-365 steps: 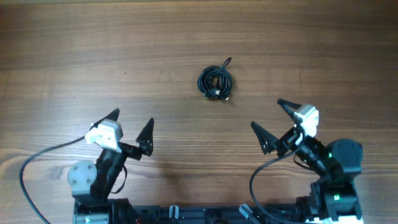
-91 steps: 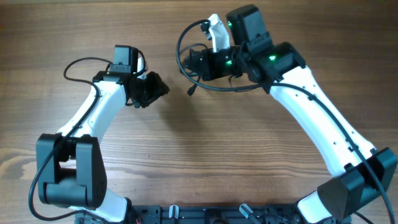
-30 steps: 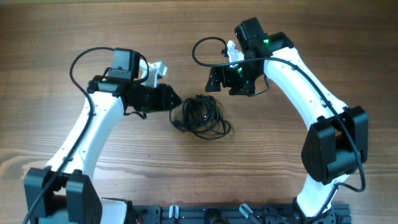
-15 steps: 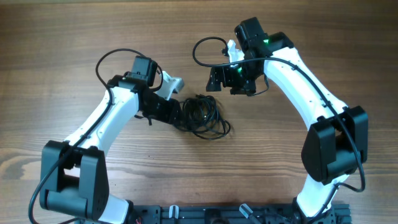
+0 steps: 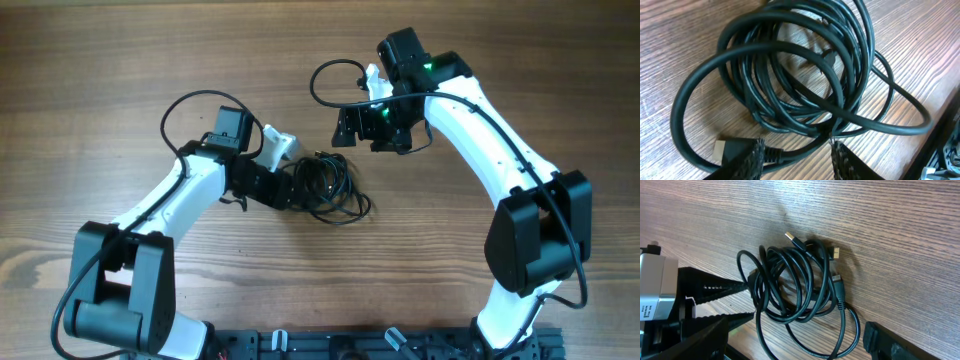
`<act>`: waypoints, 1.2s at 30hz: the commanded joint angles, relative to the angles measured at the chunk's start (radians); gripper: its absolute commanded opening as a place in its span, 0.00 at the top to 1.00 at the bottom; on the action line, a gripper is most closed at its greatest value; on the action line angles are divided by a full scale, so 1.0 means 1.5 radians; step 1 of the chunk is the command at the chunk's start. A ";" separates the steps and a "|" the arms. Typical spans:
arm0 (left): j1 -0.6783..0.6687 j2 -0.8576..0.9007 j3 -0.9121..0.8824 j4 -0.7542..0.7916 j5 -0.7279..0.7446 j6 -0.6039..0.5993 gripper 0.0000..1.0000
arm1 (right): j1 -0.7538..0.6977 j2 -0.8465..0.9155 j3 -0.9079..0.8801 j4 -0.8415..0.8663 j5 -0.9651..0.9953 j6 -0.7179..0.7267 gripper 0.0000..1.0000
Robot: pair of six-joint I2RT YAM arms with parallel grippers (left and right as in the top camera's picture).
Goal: Untangle cables
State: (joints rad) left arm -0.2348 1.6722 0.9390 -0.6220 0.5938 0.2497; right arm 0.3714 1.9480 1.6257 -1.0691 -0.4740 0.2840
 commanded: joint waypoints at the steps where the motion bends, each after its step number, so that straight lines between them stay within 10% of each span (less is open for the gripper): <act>1: -0.004 0.008 -0.030 0.032 0.043 0.011 0.54 | 0.000 0.008 -0.002 0.002 0.007 0.003 0.11; 25: -0.073 0.061 -0.038 0.066 -0.028 0.010 0.65 | 0.000 0.008 -0.002 0.002 0.007 0.003 0.11; 32: -0.073 0.052 -0.019 0.073 -0.025 -0.069 0.96 | 0.000 0.008 -0.002 0.006 0.007 0.003 0.11; 36: -0.073 0.020 0.029 0.043 0.019 -0.108 0.96 | 0.000 0.008 -0.002 0.009 0.007 0.004 0.11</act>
State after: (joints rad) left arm -0.3424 1.7512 0.9154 -0.5354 0.5720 0.1570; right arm 0.3714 1.9480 1.6257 -1.0599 -0.4698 0.2844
